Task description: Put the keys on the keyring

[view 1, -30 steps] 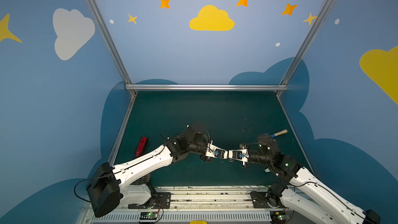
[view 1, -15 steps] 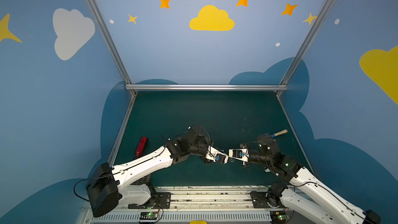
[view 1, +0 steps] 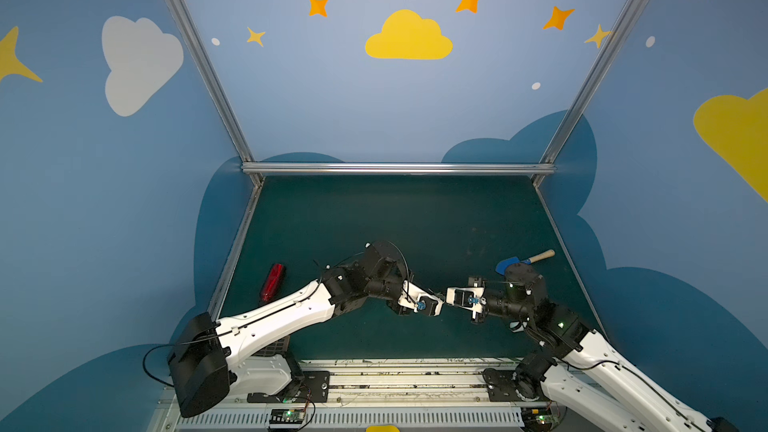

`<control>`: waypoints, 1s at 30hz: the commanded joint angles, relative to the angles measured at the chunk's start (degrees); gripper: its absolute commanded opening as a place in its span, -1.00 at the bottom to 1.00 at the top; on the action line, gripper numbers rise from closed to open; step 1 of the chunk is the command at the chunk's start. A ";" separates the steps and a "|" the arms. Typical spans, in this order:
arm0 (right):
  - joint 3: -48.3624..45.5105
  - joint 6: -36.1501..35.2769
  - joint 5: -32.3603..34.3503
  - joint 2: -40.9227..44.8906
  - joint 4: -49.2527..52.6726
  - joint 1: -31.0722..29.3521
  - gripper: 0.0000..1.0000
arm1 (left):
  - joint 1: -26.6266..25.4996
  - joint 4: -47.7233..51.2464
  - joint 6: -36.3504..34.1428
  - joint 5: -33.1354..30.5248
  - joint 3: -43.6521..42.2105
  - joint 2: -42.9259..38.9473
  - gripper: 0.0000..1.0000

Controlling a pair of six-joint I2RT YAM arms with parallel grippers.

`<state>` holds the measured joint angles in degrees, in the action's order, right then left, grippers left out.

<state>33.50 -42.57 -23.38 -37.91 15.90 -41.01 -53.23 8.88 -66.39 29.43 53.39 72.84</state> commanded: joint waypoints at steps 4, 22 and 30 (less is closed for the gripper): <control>-2.54 -0.67 5.15 3.15 -6.73 0.33 -1.00 | -0.69 1.81 2.75 1.38 0.54 0.47 -0.93; -4.44 1.92 7.68 7.67 -8.11 0.48 -1.00 | -0.91 -2.50 8.66 -2.69 -1.00 -1.03 -0.93; -3.60 1.84 6.88 5.85 -4.73 0.56 -1.00 | -0.96 -3.69 10.30 -3.82 -1.75 -0.39 -0.93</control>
<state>28.88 -41.78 -16.88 -31.92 9.65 -40.69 -54.06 6.44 -57.56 26.00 52.58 72.86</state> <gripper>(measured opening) 0.047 0.049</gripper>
